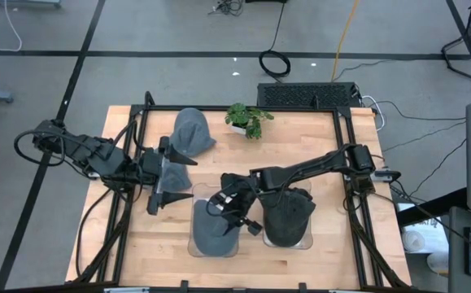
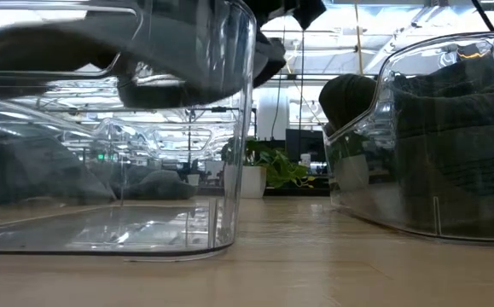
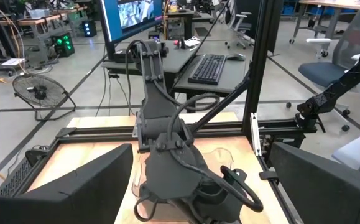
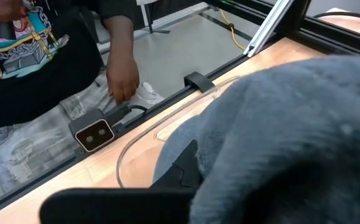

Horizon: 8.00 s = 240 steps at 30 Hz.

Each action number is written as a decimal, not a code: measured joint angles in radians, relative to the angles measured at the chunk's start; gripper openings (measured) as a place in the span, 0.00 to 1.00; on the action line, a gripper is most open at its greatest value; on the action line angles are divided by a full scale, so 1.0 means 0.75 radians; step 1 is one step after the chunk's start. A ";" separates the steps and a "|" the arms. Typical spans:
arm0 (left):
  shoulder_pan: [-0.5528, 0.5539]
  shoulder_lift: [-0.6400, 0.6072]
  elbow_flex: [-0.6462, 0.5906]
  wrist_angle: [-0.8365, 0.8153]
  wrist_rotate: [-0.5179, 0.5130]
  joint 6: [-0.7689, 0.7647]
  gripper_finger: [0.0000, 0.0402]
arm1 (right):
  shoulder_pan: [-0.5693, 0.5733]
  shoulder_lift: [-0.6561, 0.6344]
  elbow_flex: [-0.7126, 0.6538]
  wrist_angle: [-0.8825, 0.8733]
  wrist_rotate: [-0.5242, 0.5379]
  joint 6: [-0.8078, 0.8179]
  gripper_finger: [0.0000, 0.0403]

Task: Pick & Place hat
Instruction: Put the bottom right gray cap into the left transparent bin

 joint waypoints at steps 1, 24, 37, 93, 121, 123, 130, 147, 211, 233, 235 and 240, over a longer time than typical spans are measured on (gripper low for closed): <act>0.000 0.000 0.000 0.000 0.000 0.000 0.98 | 0.000 0.000 -0.020 0.031 0.001 0.003 0.00; 0.000 0.000 0.000 0.000 -0.001 0.001 0.98 | -0.006 0.000 -0.213 0.333 0.196 0.099 0.00; 0.000 0.000 0.000 0.000 -0.001 0.001 0.98 | -0.006 0.000 -0.213 0.336 0.387 0.106 0.35; 0.000 0.000 0.000 0.000 -0.001 0.001 0.98 | 0.141 -0.394 -0.526 0.126 0.981 0.142 0.00; 0.000 0.000 0.000 0.000 -0.001 0.001 0.98 | 0.125 -0.245 -0.451 0.327 0.914 -0.073 0.00; -0.001 0.000 0.000 0.000 -0.001 0.001 0.98 | 0.133 -0.246 -0.386 0.282 0.910 -0.100 0.00; 0.000 0.000 0.000 0.000 -0.001 0.001 0.98 | 0.081 -0.173 -0.268 0.235 0.908 -0.148 0.00; -0.001 0.001 0.001 0.005 0.000 0.001 0.98 | -0.024 0.046 -0.248 0.259 0.852 -0.135 0.00; -0.001 0.001 0.001 0.020 0.000 0.001 0.98 | 0.204 0.247 0.397 -0.487 1.052 -0.068 0.00; -0.001 0.000 0.001 0.021 0.000 0.001 0.98 | 0.280 0.203 0.397 -0.600 1.389 -0.035 0.00; -0.001 0.001 0.001 0.020 0.000 0.001 0.98 | 0.280 0.204 0.396 -0.631 1.388 -0.001 0.00; -0.001 0.001 0.001 0.021 0.000 0.001 0.98 | 0.280 0.203 0.397 -0.675 1.356 0.054 0.00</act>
